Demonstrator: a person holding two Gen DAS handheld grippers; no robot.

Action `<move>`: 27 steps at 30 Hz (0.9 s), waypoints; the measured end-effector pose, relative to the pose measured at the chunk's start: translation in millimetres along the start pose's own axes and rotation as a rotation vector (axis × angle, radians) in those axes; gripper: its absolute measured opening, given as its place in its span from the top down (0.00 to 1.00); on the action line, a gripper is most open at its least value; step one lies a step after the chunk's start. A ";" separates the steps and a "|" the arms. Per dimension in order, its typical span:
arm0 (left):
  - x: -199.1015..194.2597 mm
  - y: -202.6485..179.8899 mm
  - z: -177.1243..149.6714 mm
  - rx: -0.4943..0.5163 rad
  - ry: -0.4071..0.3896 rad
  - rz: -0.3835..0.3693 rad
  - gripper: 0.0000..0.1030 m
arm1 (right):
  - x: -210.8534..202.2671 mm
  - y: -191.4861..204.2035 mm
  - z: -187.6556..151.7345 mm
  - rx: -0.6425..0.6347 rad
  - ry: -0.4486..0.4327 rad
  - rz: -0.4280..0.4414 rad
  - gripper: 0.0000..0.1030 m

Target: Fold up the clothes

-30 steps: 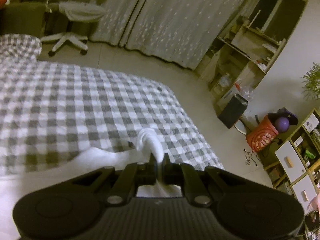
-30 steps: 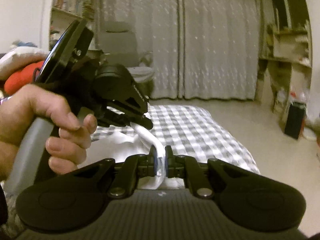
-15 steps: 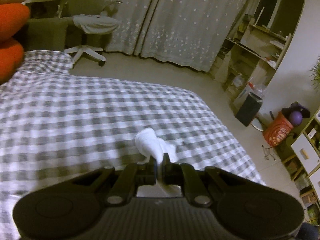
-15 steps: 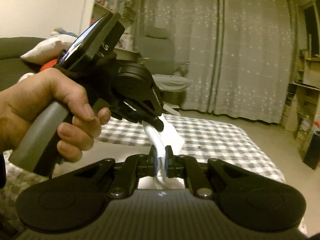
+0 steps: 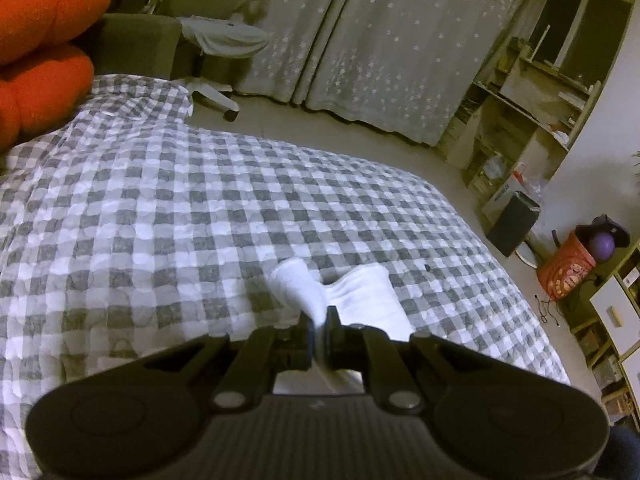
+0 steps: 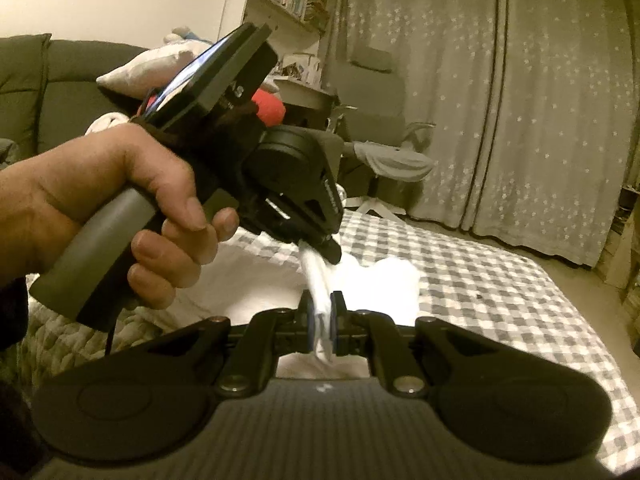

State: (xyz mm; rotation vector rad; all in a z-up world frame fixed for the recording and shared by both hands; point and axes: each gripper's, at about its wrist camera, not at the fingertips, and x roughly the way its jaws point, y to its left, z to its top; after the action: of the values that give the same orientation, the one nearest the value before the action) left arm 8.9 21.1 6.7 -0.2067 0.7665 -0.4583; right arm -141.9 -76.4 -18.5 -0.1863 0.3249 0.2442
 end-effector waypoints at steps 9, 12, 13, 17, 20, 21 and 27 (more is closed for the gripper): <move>-7.8 25.6 -4.2 -0.046 -0.002 -0.013 0.95 | 2.5 16.4 -1.8 -0.018 0.004 0.033 0.92; -11.9 29.9 -4.0 -0.055 -0.011 -0.014 0.95 | 1.7 21.1 -1.1 -0.032 -0.004 0.042 0.92; -12.6 31.9 -4.8 -0.059 -0.010 -0.013 0.95 | 1.8 22.8 -1.1 -0.036 -0.005 0.044 0.92; -12.7 34.8 -6.5 -0.054 -0.001 0.008 0.95 | 2.1 26.6 -1.1 -0.044 -0.002 0.053 0.92; -13.6 35.0 -6.8 -0.043 -0.003 0.018 0.95 | 2.3 28.3 -0.9 -0.049 0.002 0.059 0.91; -13.9 35.2 -6.9 -0.042 -0.004 0.021 0.94 | 2.5 29.0 -1.1 -0.052 0.004 0.062 0.91; -15.6 42.0 -7.8 -0.058 0.001 0.040 0.94 | 2.9 29.8 -0.6 -0.058 0.009 0.076 0.91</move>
State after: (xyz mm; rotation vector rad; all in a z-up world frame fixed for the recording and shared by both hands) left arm 7.1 65.4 -3.5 -0.2448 0.7844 -0.3985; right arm -147.3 -47.5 -24.2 -0.2321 0.3344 0.3285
